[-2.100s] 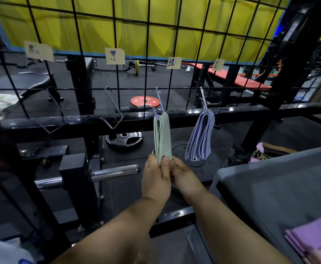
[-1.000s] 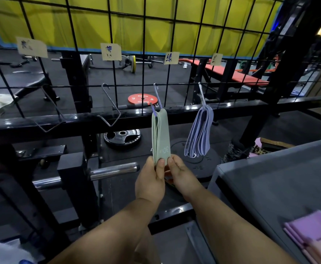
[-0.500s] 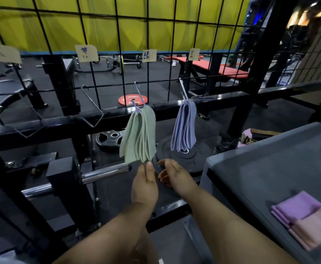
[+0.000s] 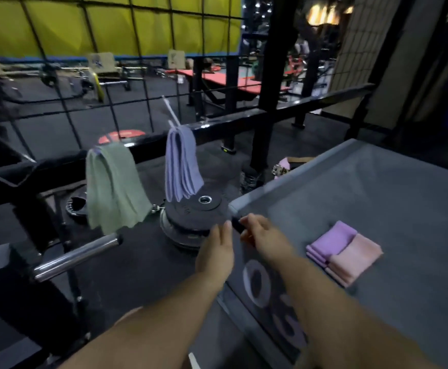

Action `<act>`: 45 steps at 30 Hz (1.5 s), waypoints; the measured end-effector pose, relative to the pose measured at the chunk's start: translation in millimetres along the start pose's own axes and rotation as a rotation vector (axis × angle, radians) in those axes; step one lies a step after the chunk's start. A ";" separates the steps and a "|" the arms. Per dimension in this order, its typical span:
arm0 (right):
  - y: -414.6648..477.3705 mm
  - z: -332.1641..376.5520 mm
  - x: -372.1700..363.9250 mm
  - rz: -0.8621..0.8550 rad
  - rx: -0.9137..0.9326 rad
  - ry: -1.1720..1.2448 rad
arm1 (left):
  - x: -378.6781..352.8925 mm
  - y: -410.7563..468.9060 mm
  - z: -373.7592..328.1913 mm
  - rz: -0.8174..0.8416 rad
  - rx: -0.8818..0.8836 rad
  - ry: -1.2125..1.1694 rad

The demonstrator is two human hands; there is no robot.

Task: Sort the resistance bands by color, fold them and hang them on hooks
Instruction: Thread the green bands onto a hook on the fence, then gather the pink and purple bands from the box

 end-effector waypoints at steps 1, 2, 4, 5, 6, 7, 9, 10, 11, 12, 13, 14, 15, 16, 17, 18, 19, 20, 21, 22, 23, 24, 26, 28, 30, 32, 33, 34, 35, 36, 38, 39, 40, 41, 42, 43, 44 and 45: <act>1.2 -7.1 19.1 -0.034 -0.018 -0.033 | -17.0 -1.3 -7.5 0.044 -0.020 -0.001; 1.6 -13.3 38.1 -0.073 -0.033 -0.055 | -33.6 -2.6 -14.7 0.079 -0.042 0.003; -0.2 -25.9 77.8 -0.162 -0.068 -0.100 | -68.1 -5.3 -23.6 0.149 -0.059 0.041; -2.5 -32.9 97.1 -0.209 -0.084 -0.123 | -86.5 -6.3 -26.6 0.187 -0.060 0.068; -6.6 -38.2 114.8 -0.256 -0.092 -0.140 | -103.3 -8.0 -30.5 0.225 -0.063 0.101; -10.6 -44.4 129.7 -0.290 -0.105 -0.171 | -119.4 -9.7 -35.0 0.263 -0.072 0.147; -18.0 -55.3 152.8 -0.330 -0.122 -0.311 | -145.6 -12.4 -46.1 0.315 -0.115 0.234; -20.8 -59.5 162.3 -0.342 -0.129 -0.426 | -155.6 -14.1 -53.3 0.329 -0.144 0.254; -23.5 -64.7 170.5 -0.349 -0.143 -0.527 | -164.4 -15.8 -59.1 0.333 -0.171 0.266; -26.6 -68.5 176.7 -0.353 -0.157 -0.600 | -171.4 -16.6 -63.6 0.328 -0.194 0.272; -28.4 -73.9 181.7 -0.344 -0.176 -0.651 | -177.4 -16.9 -66.5 0.316 -0.213 0.275; -29.9 -78.7 185.2 -0.334 -0.189 -0.699 | -182.1 -17.2 -68.1 0.309 -0.221 0.284; -31.2 -84.3 187.2 -0.316 -0.210 -0.739 | -187.3 -17.4 -68.4 0.307 -0.228 0.297; -32.1 -89.0 188.5 -0.304 -0.229 -0.776 | -191.7 -17.9 -69.0 0.313 -0.230 0.316; -33.8 -91.8 189.3 -0.293 -0.252 -0.812 | -196.6 -17.8 -68.5 0.321 -0.231 0.335; -34.7 -93.1 189.1 -0.281 -0.268 -0.852 | -199.8 -17.7 -68.5 0.328 -0.235 0.352; -34.6 -93.9 187.9 -0.268 -0.277 -0.894 | -202.1 -17.4 -69.0 0.327 -0.242 0.362; -34.2 -94.3 185.8 -0.258 -0.280 -0.927 | -203.9 -17.0 -68.7 0.328 -0.240 0.369; -33.0 -96.2 183.4 -0.250 -0.283 -0.947 | -204.8 -16.5 -68.7 0.326 -0.240 0.373; -31.5 -96.6 180.7 -0.247 -0.277 -0.971 | -205.4 -15.6 -68.3 0.327 -0.238 0.379; -29.7 -97.3 177.9 -0.243 -0.273 -0.999 | -206.2 -14.4 -67.9 0.327 -0.241 0.389; -27.8 -98.6 176.2 -0.244 -0.274 -1.025 | -206.5 -13.0 -67.4 0.328 -0.243 0.402; -24.7 -99.8 174.4 -0.254 -0.275 -1.039 | -206.5 -10.2 -66.7 0.331 -0.247 0.417; -23.2 -96.8 175.4 -0.284 -0.275 -1.038 | -205.5 -6.7 -66.2 0.332 -0.253 0.405; -21.3 -93.2 176.2 -0.308 -0.258 -1.010 | -204.1 -3.8 -67.0 0.338 -0.248 0.343; -20.7 -89.3 178.6 -0.350 -0.222 -0.930 | -201.4 -2.1 -72.2 0.346 -0.254 0.248; -21.3 -85.8 181.0 -0.384 -0.188 -0.871 | -199.2 -1.5 -76.2 0.352 -0.260 0.210; -22.0 -82.3 184.2 -0.422 -0.149 -0.793 | -196.3 -0.9 -80.3 0.362 -0.264 0.178; -23.3 -77.7 187.1 -0.458 -0.103 -0.705 | -192.8 -0.9 -84.6 0.383 -0.265 0.146; -24.1 -73.3 189.6 -0.488 -0.069 -0.611 | -188.7 -1.0 -88.9 0.406 -0.265 0.115; -27.1 -63.7 193.2 -0.539 -0.029 -0.466 | -179.3 -1.7 -99.0 0.450 -0.286 0.075; -28.3 -59.6 193.4 -0.553 -0.016 -0.411 | -175.1 -1.7 -102.9 0.468 -0.303 0.060; -28.5 -57.8 192.6 -0.560 -0.008 -0.364 | -171.6 -1.6 -105.6 0.484 -0.313 0.045; -29.6 -54.7 191.0 -0.565 0.002 -0.332 | -168.6 -2.0 -107.9 0.496 -0.322 0.033; -30.2 -52.5 189.0 -0.568 0.011 -0.315 | -165.6 -2.8 -110.2 0.504 -0.328 0.019; -31.7 -49.0 186.9 -0.570 0.017 -0.297 | -162.9 -3.4 -112.5 0.506 -0.338 0.003; -32.3 -46.0 184.8 -0.571 0.022 -0.271 | -160.2 -2.8 -114.4 0.505 -0.351 -0.018; -33.1 -40.8 181.4 -0.566 0.031 -0.234 | -157.6 -1.4 -115.3 0.502 -0.363 -0.043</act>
Point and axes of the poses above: each hand's wrist, its own y-axis towards the middle knuckle, its own x-axis out of the back of the hand, z = x × y, the point moved 10 cm from there along y, towards the middle knuckle, and after that the axes turned 1 degree about z, right-handed, at the moved point
